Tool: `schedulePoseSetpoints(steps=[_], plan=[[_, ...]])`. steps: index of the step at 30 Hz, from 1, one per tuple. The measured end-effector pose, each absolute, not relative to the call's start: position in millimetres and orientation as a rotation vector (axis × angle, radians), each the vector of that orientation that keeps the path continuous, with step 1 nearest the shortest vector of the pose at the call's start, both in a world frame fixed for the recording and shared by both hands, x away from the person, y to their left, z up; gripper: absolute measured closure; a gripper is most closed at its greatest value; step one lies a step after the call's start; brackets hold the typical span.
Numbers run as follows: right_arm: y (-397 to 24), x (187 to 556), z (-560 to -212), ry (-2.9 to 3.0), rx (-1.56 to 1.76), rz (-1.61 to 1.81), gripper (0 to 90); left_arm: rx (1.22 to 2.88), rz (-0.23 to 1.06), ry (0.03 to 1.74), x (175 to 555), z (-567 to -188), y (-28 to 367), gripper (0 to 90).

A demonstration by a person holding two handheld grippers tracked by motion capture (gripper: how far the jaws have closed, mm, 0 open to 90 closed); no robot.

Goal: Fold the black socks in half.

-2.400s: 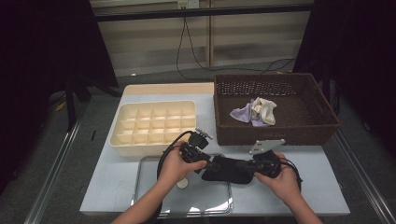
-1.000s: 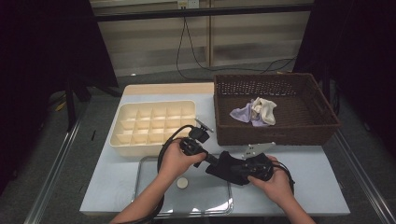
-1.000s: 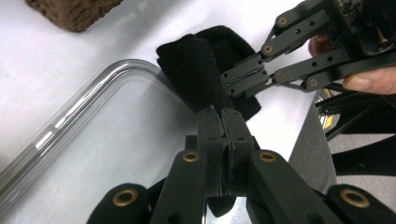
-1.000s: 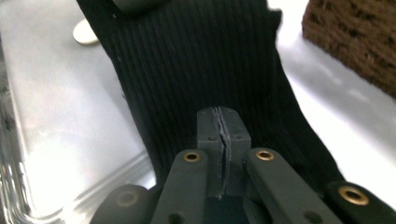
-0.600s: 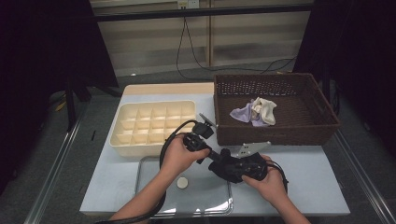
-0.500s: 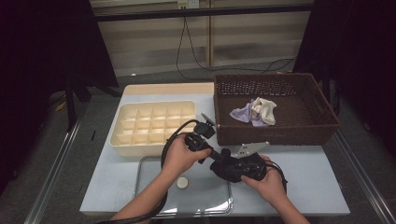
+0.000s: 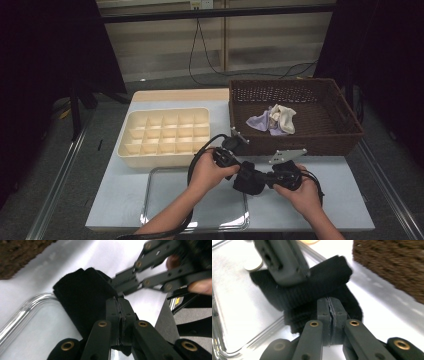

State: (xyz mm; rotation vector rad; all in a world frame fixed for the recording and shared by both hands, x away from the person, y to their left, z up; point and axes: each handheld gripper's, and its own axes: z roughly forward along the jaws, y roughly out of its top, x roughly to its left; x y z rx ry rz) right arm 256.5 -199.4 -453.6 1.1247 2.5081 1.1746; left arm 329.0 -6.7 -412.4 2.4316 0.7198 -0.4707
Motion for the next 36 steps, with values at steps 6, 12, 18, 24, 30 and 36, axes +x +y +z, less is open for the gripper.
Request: schedulePoseSetpoints(steps=[6,12,18,24,30,36], plan=[[-208,260,-449,2.450,1.150,1.195,88.2,2.432,-0.456,0.703,324,-423,-15,87.9],[-207,261,-445,2.379,1.176,1.229,86.7,2.427,-0.451,0.682,320,-430,-18,87.3],[-198,263,-446,2.400,1.151,1.215,86.1,2.394,-0.465,0.678,319,-431,-17,84.7],[-200,263,-455,2.426,1.159,1.184,86.5,2.309,-0.511,0.708,324,-420,-6,67.2],[-202,262,-457,2.436,1.151,1.169,86.9,2.284,-0.500,0.785,333,-422,10,58.2],[-208,259,-460,2.445,1.165,1.149,87.1,2.261,-0.524,0.883,336,-438,14,51.1]])
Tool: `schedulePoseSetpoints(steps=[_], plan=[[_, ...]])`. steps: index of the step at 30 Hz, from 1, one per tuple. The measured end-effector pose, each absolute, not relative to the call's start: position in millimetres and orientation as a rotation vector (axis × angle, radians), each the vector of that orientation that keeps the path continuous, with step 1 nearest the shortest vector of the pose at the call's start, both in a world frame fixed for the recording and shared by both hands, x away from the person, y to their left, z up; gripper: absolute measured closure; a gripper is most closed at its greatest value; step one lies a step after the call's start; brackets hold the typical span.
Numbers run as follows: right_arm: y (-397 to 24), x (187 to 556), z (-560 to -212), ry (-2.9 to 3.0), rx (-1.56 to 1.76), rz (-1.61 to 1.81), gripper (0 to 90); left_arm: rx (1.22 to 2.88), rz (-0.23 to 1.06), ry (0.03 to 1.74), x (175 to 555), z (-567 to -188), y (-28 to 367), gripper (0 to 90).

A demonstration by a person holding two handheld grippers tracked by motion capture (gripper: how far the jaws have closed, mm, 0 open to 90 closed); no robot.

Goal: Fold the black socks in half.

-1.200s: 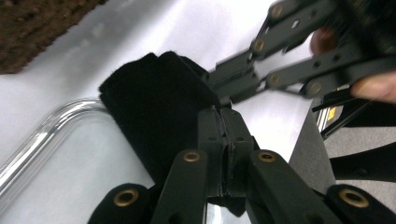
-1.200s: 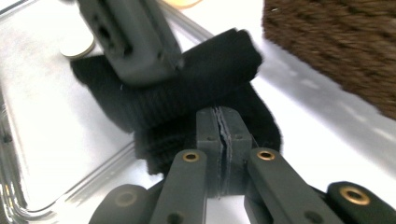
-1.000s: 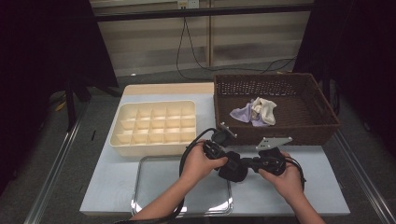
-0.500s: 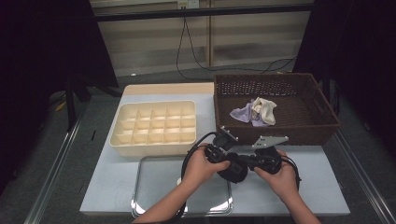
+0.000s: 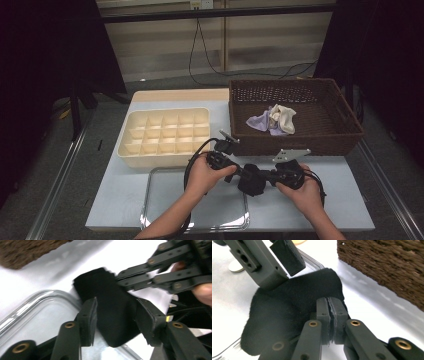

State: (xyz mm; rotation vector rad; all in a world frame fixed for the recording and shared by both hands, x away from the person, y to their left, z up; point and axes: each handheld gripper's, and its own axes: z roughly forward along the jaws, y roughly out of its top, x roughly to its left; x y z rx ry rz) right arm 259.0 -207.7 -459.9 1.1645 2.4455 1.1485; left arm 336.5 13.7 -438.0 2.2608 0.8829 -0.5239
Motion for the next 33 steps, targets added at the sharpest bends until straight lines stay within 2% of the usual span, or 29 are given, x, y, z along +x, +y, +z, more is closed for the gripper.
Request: schedulePoseSetpoints(steps=[14,28,31,33], plan=[[-210,255,-464,2.467,1.159,1.133,87.3,2.245,-0.565,0.939,338,-455,6,48.0],[-210,254,-468,2.486,1.151,1.106,88.0,2.241,-0.579,0.949,340,-459,5,37.6],[-209,254,-469,2.487,1.160,1.097,88.1,2.257,-0.549,0.941,341,-460,6,32.1],[-209,254,-469,2.488,1.156,1.099,88.2,2.257,-0.535,0.943,340,-460,7,31.4]])
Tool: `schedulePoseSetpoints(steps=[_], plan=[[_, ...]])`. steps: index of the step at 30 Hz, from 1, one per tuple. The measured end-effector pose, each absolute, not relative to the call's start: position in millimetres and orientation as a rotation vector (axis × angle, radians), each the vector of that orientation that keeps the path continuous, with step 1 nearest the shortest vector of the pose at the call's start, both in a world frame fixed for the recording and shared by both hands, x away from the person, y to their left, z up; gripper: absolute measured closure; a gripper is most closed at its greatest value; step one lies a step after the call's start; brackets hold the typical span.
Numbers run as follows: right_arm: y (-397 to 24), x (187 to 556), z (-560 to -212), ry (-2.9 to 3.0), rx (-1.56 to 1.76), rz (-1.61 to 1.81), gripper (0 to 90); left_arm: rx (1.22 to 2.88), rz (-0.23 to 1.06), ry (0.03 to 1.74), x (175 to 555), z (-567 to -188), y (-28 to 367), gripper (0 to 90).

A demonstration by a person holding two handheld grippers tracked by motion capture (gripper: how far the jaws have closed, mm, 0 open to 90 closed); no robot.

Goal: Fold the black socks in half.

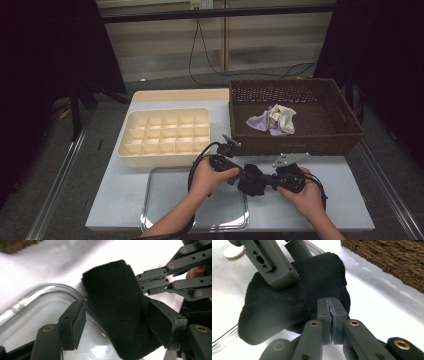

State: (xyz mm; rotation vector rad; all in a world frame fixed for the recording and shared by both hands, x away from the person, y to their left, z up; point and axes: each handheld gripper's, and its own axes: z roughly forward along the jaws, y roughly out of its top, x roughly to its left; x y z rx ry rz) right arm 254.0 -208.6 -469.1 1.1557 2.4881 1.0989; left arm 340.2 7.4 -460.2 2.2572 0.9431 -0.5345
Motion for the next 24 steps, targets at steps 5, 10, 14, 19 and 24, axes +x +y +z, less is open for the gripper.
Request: schedulePoseSetpoints(steps=[5,10,14,19,24], plan=[[-208,254,-470,2.494,1.152,1.098,88.4,2.256,-0.581,0.929,342,-463,9,33.8],[-207,254,-471,2.493,1.145,1.105,88.7,2.211,-0.606,0.957,341,-463,7,42.3],[-206,254,-471,2.496,1.147,1.103,88.8,2.229,-0.615,0.937,343,-464,7,48.8],[-205,254,-471,2.488,1.152,1.108,88.8,2.232,-0.603,0.956,341,-460,4,67.9],[-207,253,-469,2.463,1.163,1.135,83.2,2.274,-0.560,0.925,340,-447,1,70.9]])
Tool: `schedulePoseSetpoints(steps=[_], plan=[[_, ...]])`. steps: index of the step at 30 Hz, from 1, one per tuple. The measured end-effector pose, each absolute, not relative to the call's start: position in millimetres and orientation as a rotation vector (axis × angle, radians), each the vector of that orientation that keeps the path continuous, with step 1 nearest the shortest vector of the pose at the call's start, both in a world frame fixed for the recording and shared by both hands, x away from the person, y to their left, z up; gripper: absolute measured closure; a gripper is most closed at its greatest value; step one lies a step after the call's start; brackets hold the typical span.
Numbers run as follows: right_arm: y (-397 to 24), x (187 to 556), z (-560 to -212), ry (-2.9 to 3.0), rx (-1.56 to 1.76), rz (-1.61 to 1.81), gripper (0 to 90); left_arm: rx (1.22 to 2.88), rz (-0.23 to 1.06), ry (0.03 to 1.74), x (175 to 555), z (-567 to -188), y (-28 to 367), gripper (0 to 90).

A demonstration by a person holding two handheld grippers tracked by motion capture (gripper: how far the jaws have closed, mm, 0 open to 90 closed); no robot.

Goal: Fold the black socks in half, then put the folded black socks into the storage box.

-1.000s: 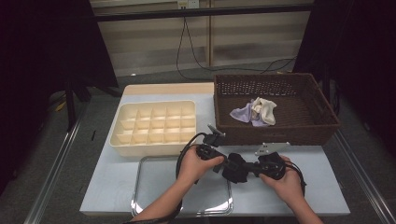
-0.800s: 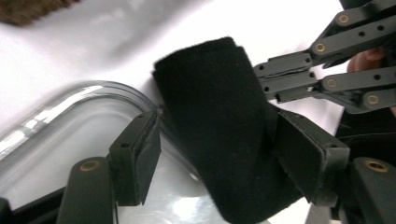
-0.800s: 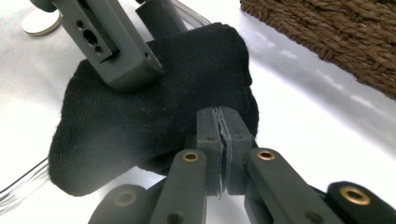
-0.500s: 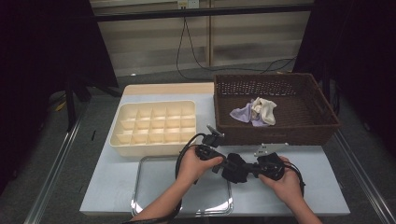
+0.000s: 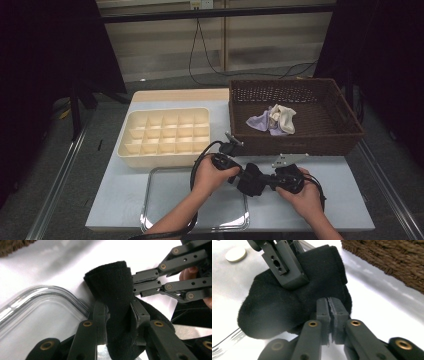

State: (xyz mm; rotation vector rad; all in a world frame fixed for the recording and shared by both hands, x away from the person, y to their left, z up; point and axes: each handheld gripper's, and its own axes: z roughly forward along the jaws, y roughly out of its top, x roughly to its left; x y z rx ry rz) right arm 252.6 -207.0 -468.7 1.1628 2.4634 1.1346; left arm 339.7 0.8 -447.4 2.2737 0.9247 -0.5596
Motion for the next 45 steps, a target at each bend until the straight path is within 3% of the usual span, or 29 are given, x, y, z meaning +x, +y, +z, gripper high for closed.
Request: schedulePoseSetpoints(steps=[4,6,12,17,24,45], plan=[[-210,253,-464,2.423,1.159,1.167,73.9,2.277,-0.537,0.898,345,-432,12,71.0],[-209,253,-464,2.412,1.170,1.167,62.0,2.271,-0.532,0.905,346,-425,17,70.9],[-208,254,-460,2.391,1.177,1.172,38.0,2.280,-0.509,0.880,351,-410,30,70.6],[-209,255,-459,2.387,1.195,1.175,25.7,2.263,-0.478,0.905,355,-400,41,70.4],[-208,257,-459,2.395,1.214,1.177,18.4,2.266,-0.462,0.922,363,-382,59,70.0],[-202,258,-463,2.431,1.200,1.161,8.9,2.250,-0.353,1.006,389,-345,97,69.7]])
